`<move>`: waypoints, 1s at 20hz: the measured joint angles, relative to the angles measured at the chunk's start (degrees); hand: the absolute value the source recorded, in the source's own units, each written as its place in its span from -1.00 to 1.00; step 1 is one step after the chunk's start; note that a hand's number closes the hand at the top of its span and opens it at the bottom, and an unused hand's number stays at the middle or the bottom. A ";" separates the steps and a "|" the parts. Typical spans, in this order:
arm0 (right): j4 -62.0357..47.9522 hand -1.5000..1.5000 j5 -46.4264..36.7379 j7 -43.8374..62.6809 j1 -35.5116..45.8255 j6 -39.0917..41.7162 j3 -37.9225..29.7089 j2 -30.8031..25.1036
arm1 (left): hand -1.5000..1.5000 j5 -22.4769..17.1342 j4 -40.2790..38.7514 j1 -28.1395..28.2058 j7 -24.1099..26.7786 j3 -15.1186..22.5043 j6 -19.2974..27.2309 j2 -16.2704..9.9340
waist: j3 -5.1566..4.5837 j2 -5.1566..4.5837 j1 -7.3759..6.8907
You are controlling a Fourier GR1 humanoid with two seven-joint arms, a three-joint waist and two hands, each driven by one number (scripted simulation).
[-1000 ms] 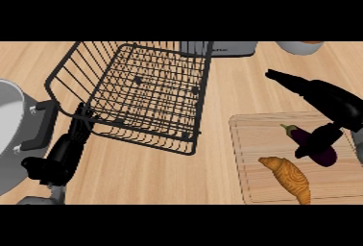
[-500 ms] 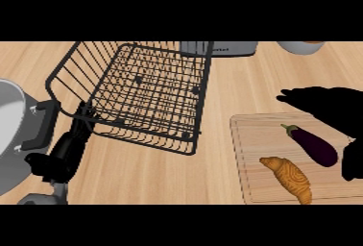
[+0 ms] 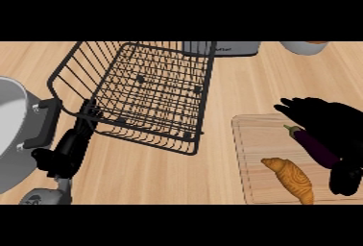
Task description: Pick the eggplant from the cutting board and place it in the tiered basket
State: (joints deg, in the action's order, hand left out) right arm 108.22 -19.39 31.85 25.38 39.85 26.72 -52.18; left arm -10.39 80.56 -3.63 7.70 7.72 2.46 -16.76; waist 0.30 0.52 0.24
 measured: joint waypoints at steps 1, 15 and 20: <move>0.13 -1.00 -1.47 0.35 -0.39 -0.26 0.22 0.13 | 0.00 0.38 -0.21 -0.09 0.35 -0.06 0.31 0.31 | 0.05 0.00 -0.10; -8.12 -1.00 -13.92 -3.78 -8.06 -4.81 0.57 3.44 | 0.00 1.09 -1.18 -1.25 -0.44 -1.37 -1.42 1.53 | 0.00 -0.19 -0.65; -12.69 -1.00 -17.37 -6.17 -8.61 -6.56 -0.45 4.57 | 0.00 1.90 -1.18 -1.34 -0.60 -1.73 -1.23 2.09 | 0.01 -0.21 -0.76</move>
State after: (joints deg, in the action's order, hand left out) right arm 95.53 -36.77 25.68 16.77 33.29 26.27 -47.61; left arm -8.49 79.38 -4.97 7.10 6.00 1.24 -14.67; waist 0.31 0.31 -0.52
